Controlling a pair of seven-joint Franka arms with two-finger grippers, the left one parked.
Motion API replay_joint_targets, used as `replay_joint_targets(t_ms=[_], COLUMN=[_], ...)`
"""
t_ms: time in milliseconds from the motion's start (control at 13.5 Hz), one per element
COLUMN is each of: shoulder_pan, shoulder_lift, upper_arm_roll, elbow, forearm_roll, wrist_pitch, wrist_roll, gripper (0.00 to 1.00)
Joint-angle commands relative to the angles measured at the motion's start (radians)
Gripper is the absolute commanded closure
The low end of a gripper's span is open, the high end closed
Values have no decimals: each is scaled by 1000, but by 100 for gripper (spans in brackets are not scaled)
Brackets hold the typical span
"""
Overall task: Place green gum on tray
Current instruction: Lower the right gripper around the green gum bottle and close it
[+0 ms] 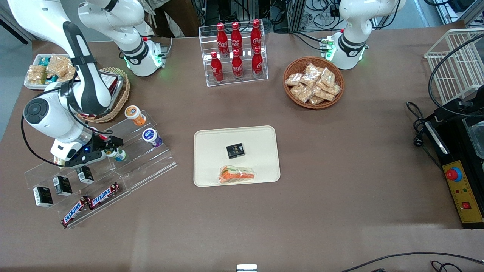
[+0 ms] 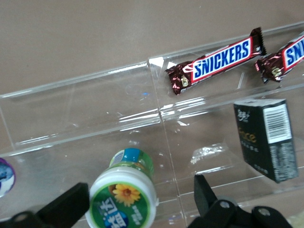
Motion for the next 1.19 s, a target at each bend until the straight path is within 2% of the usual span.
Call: replay_joint_targets(t_ms=[0,370,519,741,1111], shoulder_pan=[-2,0,3,1,1], shoulder_lift=[-22,-49,-49,-43,-39], upper_arm_roll=[-5,-5,0,1,1], elbow=[138,420,484,455,254], forearm_roll=[6,14,16,19,17], wrist_pitch=[-197,-581,-661,-644,-399], wrist_roll=[-18,-15,-12,-14,-17], gripper=[1,1,1,1,1])
